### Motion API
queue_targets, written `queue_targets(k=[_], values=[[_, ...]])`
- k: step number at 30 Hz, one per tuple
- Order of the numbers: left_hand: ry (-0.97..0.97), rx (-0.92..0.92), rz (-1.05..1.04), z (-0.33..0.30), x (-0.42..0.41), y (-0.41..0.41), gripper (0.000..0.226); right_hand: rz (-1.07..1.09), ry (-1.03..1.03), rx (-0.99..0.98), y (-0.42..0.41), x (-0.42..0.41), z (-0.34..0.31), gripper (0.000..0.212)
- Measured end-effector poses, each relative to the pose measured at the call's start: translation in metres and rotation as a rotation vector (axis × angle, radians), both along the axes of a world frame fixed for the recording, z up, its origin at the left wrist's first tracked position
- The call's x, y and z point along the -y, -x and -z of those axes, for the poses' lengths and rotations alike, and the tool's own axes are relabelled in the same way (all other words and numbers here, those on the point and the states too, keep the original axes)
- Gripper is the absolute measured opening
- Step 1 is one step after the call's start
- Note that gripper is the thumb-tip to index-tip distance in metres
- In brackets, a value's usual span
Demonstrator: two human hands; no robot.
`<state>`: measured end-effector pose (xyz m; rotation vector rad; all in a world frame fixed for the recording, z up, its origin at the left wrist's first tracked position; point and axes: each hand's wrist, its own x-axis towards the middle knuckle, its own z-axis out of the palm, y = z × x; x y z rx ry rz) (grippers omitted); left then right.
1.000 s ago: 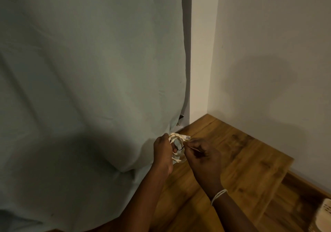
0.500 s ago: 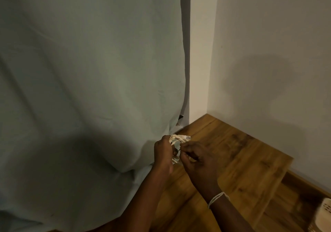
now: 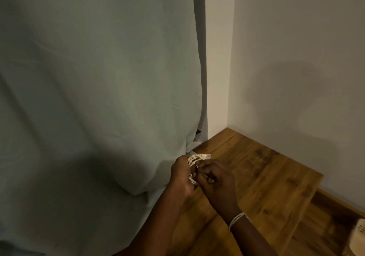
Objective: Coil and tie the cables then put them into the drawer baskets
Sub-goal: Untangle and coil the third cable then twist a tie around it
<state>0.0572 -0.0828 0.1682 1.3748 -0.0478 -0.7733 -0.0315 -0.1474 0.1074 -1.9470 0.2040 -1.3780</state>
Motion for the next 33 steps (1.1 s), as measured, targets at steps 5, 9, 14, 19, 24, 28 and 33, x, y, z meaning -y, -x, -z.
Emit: queue_targets(k=[5, 9, 14, 19, 24, 28, 33], values=[[-0.003, -0.004, 0.012, 0.002, 0.004, 0.001, 0.026, 0.003, -0.05, 0.005, 0.004, 0.001, -0.008, 0.007], [-0.064, 0.254, 0.038, 0.007, 0.007, 0.005, 0.014, 0.048, -0.179, 0.017, 0.006, -0.002, -0.011, 0.024], [-0.079, 0.596, -0.029, 0.013, 0.008, 0.016, 0.024, 0.064, -0.476, 0.102, 0.009, -0.004, -0.02, 0.026], [-0.122, 0.834, 0.004, 0.015, 0.007, 0.022, 0.019, 0.023, -0.649, 0.09, 0.017, 0.005, -0.027, 0.015], [-0.191, 1.114, 0.068, 0.025, 0.009, 0.016, 0.032, 0.025, -0.65, 0.068, 0.024, 0.008, -0.023, 0.016], [-0.152, 1.168, 0.125, 0.045, 0.007, 0.028, 0.037, 0.046, -0.617, 0.031, 0.028, 0.017, -0.024, 0.013], [-0.189, 0.94, 0.077, 0.041, 0.01, 0.026, 0.016, 0.078, -0.54, -0.015, 0.036, 0.016, -0.018, 0.014]])
